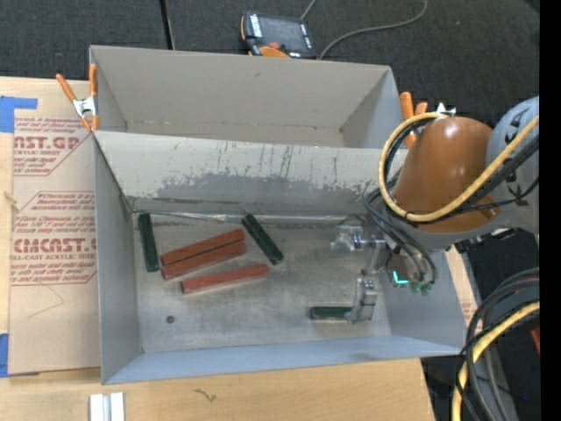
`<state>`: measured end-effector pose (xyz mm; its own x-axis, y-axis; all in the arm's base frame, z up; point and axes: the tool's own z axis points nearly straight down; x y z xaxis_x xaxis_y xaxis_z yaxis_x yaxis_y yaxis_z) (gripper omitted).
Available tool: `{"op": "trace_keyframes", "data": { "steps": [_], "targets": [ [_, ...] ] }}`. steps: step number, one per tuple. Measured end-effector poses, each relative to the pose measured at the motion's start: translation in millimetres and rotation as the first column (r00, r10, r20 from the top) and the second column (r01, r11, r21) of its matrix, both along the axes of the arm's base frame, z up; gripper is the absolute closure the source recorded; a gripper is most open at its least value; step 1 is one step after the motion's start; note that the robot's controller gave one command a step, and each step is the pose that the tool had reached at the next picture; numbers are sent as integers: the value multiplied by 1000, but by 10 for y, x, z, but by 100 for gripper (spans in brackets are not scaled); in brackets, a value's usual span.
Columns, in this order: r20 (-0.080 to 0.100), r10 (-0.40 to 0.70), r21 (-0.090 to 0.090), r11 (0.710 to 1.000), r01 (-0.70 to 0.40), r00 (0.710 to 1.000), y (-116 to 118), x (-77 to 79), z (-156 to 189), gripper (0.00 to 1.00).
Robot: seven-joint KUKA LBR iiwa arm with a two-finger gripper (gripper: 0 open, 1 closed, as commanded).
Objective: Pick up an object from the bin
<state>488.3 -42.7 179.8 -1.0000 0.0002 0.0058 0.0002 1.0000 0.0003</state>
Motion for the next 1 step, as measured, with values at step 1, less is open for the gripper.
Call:
{"op": "trace_keyframes", "data": {
  "steps": [1],
  "targets": [
    [-2,-40,1,999,40,999,53,-15,-738,0]
  ]
}}
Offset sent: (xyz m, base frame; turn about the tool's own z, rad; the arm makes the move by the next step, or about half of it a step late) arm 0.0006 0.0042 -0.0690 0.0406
